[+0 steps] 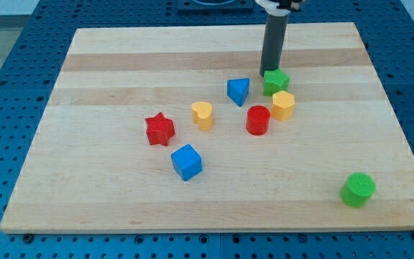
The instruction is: Move the green star parallel to the top of the green circle
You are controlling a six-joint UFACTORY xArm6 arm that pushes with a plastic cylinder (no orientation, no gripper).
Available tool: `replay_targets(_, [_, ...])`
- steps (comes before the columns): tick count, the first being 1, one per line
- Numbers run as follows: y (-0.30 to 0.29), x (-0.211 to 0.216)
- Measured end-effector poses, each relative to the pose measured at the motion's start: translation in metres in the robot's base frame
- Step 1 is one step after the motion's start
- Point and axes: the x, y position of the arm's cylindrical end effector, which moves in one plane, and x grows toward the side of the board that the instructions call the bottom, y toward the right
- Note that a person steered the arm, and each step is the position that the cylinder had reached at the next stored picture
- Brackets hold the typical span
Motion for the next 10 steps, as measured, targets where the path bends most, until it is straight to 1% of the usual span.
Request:
replay_targets(1, [-0.002,-0.006])
replay_targets(2, [-0.023,-0.018])
replay_targets(4, [-0.023,0.016])
replay_targets(5, [-0.016,0.019])
replay_targets(7, [0.05,0.027])
replay_targets(8, [0.054,0.029])
replay_targets(10, [0.06,0.07])
